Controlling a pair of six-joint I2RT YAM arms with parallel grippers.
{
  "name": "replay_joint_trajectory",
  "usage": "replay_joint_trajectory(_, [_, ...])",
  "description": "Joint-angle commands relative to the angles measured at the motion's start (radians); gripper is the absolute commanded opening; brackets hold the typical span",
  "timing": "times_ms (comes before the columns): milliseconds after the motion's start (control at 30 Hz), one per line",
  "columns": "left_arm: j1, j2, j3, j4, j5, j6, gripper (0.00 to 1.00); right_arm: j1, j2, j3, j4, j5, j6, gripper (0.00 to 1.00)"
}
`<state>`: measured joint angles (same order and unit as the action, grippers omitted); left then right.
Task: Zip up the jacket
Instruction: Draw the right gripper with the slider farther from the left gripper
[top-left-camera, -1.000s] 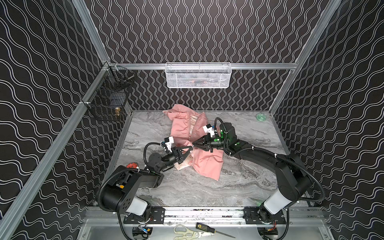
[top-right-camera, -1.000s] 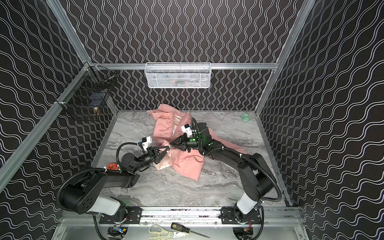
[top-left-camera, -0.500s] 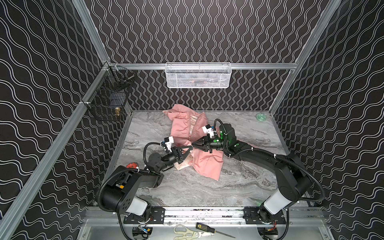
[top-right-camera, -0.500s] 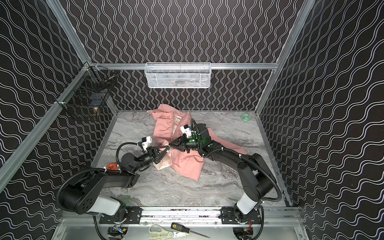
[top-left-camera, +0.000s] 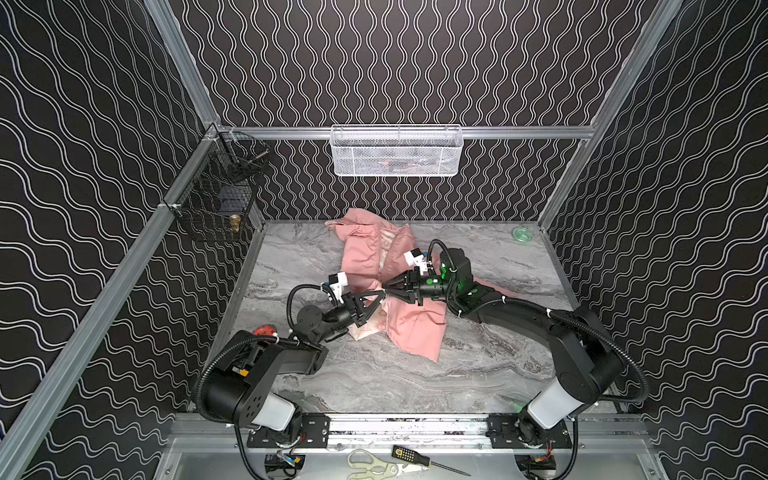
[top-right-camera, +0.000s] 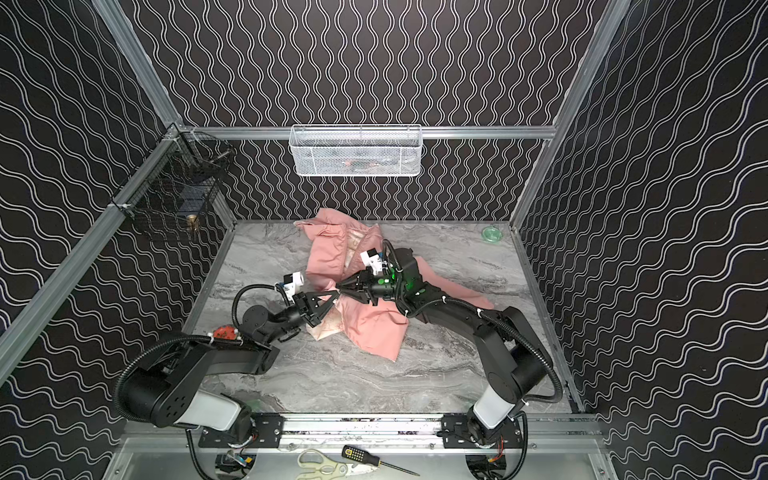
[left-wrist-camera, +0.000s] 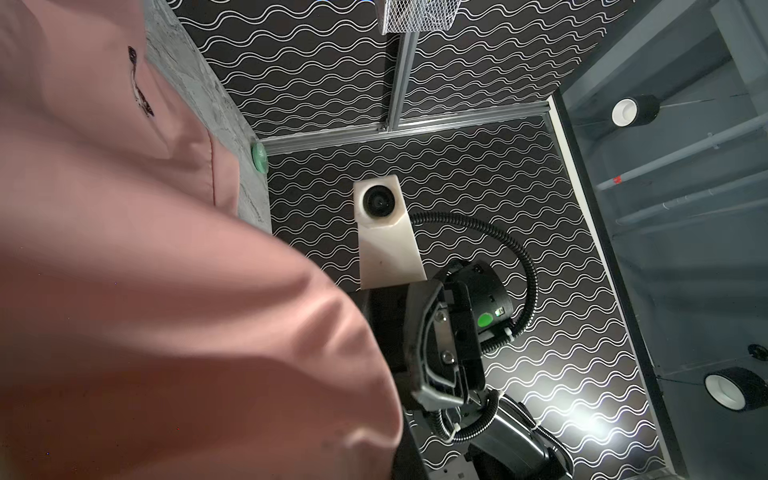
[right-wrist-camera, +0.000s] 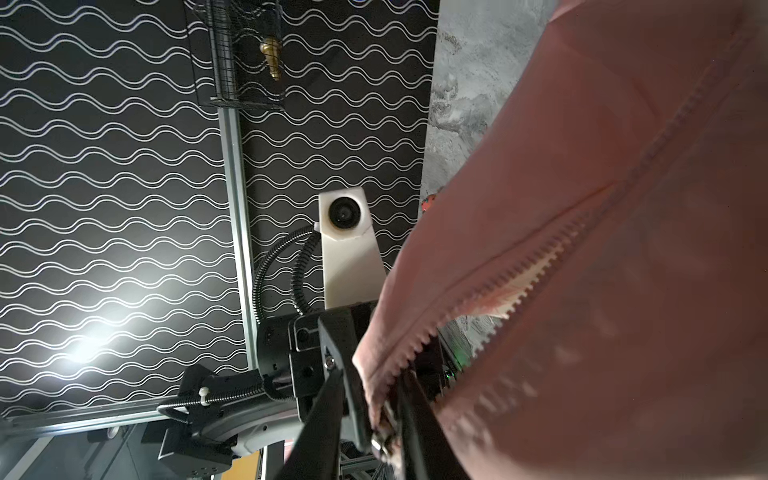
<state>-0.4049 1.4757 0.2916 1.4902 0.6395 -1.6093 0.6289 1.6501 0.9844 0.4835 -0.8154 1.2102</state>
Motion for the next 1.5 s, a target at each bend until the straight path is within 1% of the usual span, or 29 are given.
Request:
replay_joint_trajectory(0, [0.001, 0.004, 0.011, 0.058, 0.024, -0.016, 0.14, 0.001, 0.004, -0.008, 0.074, -0.007, 0.041, 0.35])
replay_joint_trajectory(100, [0.002, 0.003, 0.012, 0.058, 0.032, -0.017, 0.16, -0.001, 0.009, 0.005, 0.046, -0.002, 0.028, 0.40])
replay_joint_trajectory(167, [0.001, 0.004, 0.010, 0.057, 0.034, -0.017, 0.16, -0.001, 0.013, 0.005, 0.026, 0.004, 0.020, 0.41])
replay_joint_trajectory(233, [0.001, 0.006, 0.011, 0.058, 0.041, -0.017, 0.16, -0.003, 0.021, 0.051, 0.011, 0.007, 0.011, 0.41])
replay_joint_trajectory(367, [0.001, 0.012, 0.017, 0.058, 0.061, -0.021, 0.18, -0.005, 0.045, 0.098, -0.011, 0.001, 0.000, 0.38])
replay_joint_trajectory(567, [0.001, 0.009, 0.029, 0.058, 0.075, -0.025, 0.21, -0.004, 0.089, 0.172, -0.041, -0.013, -0.009, 0.30])
replay_joint_trajectory(633, [0.000, 0.009, 0.030, 0.057, 0.074, -0.024, 0.21, -0.003, 0.103, 0.186, -0.053, -0.023, -0.009, 0.30])
replay_joint_trajectory(733, [0.001, 0.008, 0.032, 0.058, 0.071, -0.023, 0.18, -0.003, 0.099, 0.167, -0.051, -0.024, -0.005, 0.30])
replay_joint_trajectory(800, [0.001, 0.008, 0.036, 0.058, 0.072, -0.020, 0.16, -0.010, 0.083, 0.144, -0.046, -0.022, -0.007, 0.32])
replay_joint_trajectory(1067, [0.002, 0.006, 0.042, 0.059, 0.081, -0.010, 0.09, -0.046, -0.012, 0.029, -0.045, 0.001, -0.006, 0.51])
replay_joint_trajectory(1200, [0.000, 0.005, 0.056, 0.059, 0.109, -0.005, 0.07, -0.051, -0.034, -0.014, -0.033, -0.012, 0.007, 0.51])
replay_joint_trajectory(1300, [0.001, 0.005, 0.074, 0.059, 0.134, -0.007, 0.06, -0.049, -0.042, -0.055, 0.059, -0.026, 0.076, 0.50])
replay_joint_trajectory(1367, [0.001, 0.007, 0.085, 0.059, 0.152, -0.011, 0.06, -0.048, -0.044, -0.073, 0.114, -0.035, 0.115, 0.51])
replay_joint_trajectory(1467, [0.001, 0.009, 0.099, 0.059, 0.170, -0.018, 0.06, -0.047, -0.051, -0.072, 0.113, -0.032, 0.118, 0.53])
